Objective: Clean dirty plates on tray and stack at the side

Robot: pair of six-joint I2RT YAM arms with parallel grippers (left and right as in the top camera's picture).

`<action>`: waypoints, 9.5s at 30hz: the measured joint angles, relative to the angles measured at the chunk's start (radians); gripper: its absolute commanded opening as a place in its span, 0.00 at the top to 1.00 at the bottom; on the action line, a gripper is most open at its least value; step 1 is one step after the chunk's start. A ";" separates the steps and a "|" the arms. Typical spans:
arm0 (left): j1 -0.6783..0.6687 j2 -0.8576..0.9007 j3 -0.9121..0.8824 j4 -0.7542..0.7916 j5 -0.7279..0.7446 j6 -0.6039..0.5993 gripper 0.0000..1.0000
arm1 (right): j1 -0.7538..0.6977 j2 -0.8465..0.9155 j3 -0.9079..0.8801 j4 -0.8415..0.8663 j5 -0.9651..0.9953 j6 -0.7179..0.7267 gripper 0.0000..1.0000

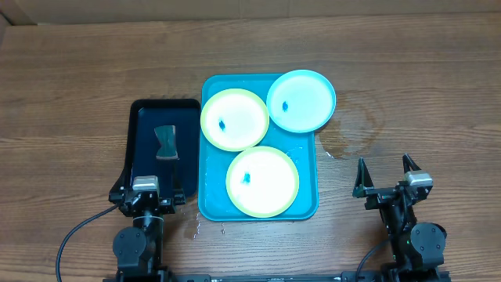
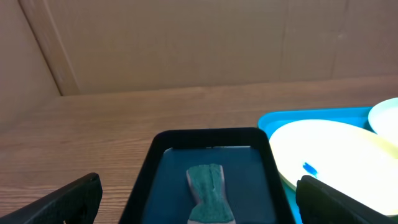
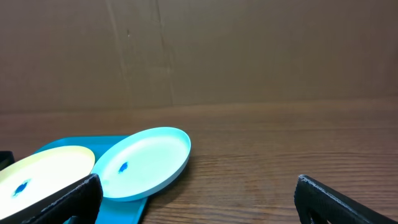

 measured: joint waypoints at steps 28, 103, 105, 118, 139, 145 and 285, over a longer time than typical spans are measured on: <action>0.000 0.242 0.715 -0.423 0.261 -0.157 0.00 | 0.000 0.162 0.481 -0.339 -0.049 0.132 0.00; 0.000 1.365 1.374 -1.298 0.293 -0.210 0.60 | 0.402 1.541 0.944 -0.642 -0.139 0.462 0.56; 0.000 1.340 1.335 -1.271 0.293 -0.225 0.60 | 0.402 1.554 0.943 -0.639 -0.138 0.473 0.58; 0.000 1.365 1.234 -1.148 0.278 -0.264 0.53 | 0.402 1.695 0.942 -0.629 -0.199 0.524 0.90; 0.000 1.474 1.227 -0.964 0.095 -0.371 0.51 | 0.402 1.712 0.941 -0.585 -0.217 0.540 0.96; 0.000 1.602 1.226 -0.870 0.087 -0.373 0.57 | 0.402 1.712 0.941 -0.582 -0.218 0.541 0.95; -0.511 1.899 1.214 -0.762 0.159 -0.241 0.96 | 0.421 1.712 0.940 -0.607 -0.307 0.544 0.95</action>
